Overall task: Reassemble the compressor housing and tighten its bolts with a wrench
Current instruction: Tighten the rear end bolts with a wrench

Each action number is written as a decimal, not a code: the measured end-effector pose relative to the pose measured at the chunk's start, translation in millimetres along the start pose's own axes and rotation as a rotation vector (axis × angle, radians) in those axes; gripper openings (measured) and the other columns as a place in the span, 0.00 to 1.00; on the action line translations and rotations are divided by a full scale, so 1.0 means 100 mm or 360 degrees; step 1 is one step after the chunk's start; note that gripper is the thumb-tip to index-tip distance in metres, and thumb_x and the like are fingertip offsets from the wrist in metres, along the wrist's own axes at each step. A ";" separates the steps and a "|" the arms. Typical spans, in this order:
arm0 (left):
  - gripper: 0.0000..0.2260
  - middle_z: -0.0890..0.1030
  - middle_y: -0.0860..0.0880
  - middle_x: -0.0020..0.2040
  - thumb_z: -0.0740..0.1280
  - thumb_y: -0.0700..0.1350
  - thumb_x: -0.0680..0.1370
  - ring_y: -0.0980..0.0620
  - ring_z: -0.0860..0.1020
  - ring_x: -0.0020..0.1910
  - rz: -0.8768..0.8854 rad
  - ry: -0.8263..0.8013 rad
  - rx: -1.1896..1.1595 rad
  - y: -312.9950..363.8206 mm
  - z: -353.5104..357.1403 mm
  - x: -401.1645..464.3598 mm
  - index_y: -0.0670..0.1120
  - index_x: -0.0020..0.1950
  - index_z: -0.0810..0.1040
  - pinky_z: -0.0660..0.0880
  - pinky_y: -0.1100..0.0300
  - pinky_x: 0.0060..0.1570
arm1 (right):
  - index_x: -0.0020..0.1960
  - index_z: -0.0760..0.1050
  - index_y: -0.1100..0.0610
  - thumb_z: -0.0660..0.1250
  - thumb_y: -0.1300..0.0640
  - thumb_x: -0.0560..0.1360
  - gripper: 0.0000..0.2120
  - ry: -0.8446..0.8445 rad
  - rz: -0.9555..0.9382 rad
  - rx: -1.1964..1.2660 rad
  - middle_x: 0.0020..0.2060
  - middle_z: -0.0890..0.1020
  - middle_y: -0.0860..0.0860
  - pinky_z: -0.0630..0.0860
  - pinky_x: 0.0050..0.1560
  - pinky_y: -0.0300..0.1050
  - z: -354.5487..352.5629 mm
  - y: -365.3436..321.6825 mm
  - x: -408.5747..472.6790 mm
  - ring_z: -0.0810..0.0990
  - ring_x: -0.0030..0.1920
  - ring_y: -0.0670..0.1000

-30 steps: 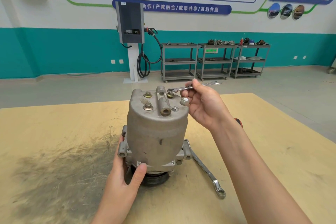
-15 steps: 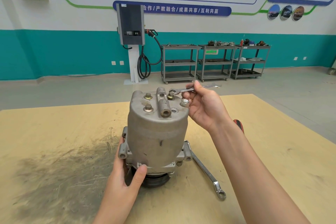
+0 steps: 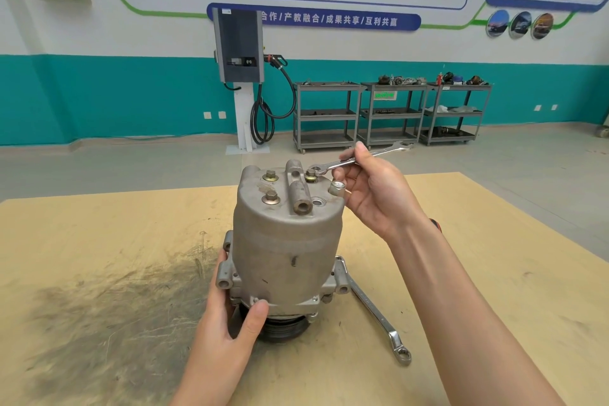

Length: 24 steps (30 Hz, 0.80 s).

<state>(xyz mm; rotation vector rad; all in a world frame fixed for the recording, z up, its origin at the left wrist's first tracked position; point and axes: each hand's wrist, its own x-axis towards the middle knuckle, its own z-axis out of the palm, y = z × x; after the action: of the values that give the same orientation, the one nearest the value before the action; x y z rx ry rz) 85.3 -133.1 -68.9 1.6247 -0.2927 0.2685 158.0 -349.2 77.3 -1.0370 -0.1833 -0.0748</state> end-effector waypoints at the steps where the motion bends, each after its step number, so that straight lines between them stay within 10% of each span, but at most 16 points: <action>1: 0.43 0.65 0.75 0.69 0.67 0.78 0.61 0.69 0.66 0.70 -0.0003 0.0004 0.0009 0.00 0.00 0.00 0.75 0.72 0.51 0.62 0.55 0.72 | 0.44 0.74 0.59 0.55 0.52 0.83 0.16 -0.0007 0.0007 0.0014 0.28 0.78 0.54 0.76 0.30 0.40 0.00 0.00 0.00 0.75 0.28 0.47; 24: 0.43 0.64 0.78 0.68 0.67 0.75 0.63 0.72 0.65 0.69 0.0028 0.0011 0.0005 -0.04 0.00 0.01 0.71 0.74 0.51 0.61 0.56 0.71 | 0.42 0.74 0.59 0.54 0.50 0.83 0.18 -0.0027 -0.0375 -0.0192 0.27 0.78 0.52 0.73 0.32 0.42 0.03 0.04 -0.05 0.74 0.29 0.48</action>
<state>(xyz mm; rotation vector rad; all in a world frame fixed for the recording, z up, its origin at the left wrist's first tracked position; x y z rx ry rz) 87.9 -132.6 -72.4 1.6244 -0.3013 0.2881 153.1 -344.9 74.6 -1.1331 -0.3195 -0.2935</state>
